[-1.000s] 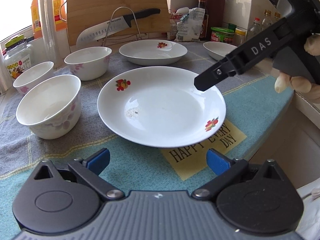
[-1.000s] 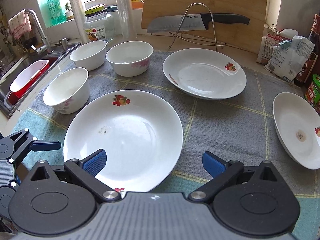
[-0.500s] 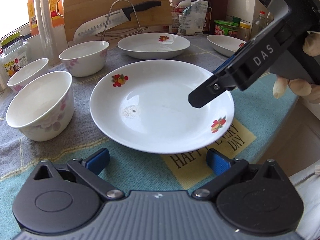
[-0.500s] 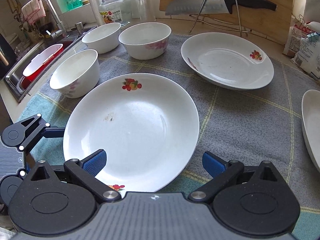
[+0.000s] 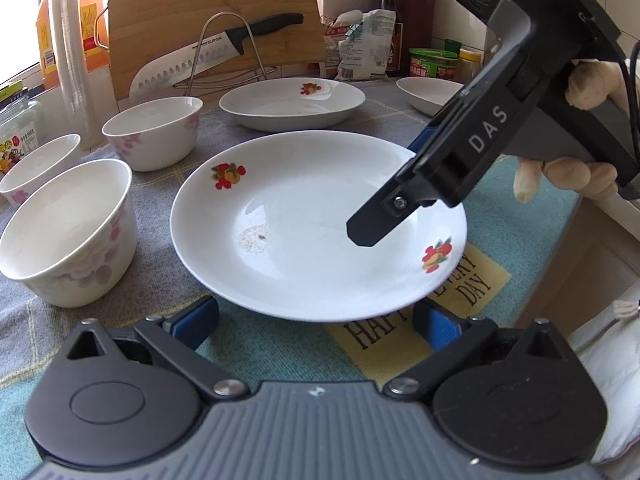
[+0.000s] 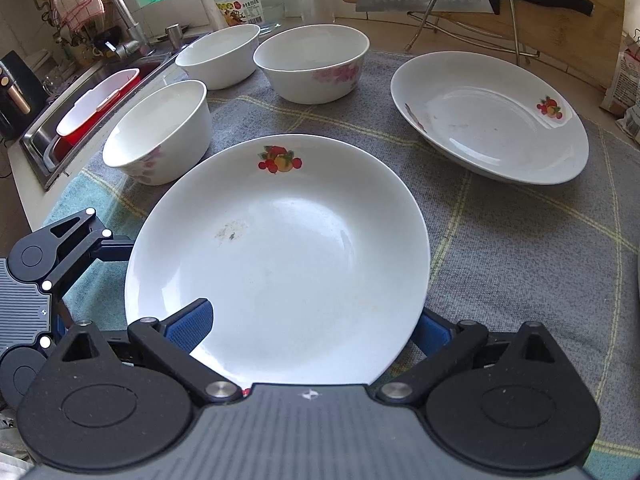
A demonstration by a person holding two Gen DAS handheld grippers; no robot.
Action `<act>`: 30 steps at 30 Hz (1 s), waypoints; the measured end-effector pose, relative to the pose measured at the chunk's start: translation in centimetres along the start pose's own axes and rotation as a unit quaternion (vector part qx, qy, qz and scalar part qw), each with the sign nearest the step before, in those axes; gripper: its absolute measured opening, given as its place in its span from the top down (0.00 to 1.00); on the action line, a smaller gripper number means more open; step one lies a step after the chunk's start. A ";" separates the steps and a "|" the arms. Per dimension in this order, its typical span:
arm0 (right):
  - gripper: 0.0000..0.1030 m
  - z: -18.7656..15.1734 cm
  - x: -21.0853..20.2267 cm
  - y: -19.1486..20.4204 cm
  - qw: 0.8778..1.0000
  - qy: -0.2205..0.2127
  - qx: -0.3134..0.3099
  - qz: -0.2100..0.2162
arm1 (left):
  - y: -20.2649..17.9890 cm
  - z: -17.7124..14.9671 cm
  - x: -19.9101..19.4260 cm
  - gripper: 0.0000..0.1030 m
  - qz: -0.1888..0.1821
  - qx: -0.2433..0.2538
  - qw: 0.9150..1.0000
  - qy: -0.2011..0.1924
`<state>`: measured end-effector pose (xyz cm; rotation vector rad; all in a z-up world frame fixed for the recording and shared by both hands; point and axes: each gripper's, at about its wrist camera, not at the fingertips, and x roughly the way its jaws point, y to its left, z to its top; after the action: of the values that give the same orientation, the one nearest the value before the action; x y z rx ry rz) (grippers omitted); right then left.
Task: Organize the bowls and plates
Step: 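Lift the fruit-decal plate with both tools and carry it toward another white plate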
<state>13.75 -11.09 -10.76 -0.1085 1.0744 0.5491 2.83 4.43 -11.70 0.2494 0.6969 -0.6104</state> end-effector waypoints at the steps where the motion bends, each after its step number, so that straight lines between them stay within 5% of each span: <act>1: 0.00 0.1 0.1 -0.1 1.000 0.001 0.002 0.001 | 0.1 0.0 0.0 0.01 -0.003 0.003 1.000 -0.001; 30: 0.00 3.4 2.1 -1.5 0.999 0.001 -0.018 0.031 | 1.3 0.3 0.1 0.01 -0.043 0.037 0.998 -0.008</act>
<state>17.92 -10.48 -11.18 -0.1066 1.0734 0.6244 3.85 5.33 -11.51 0.2845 0.6725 -0.7204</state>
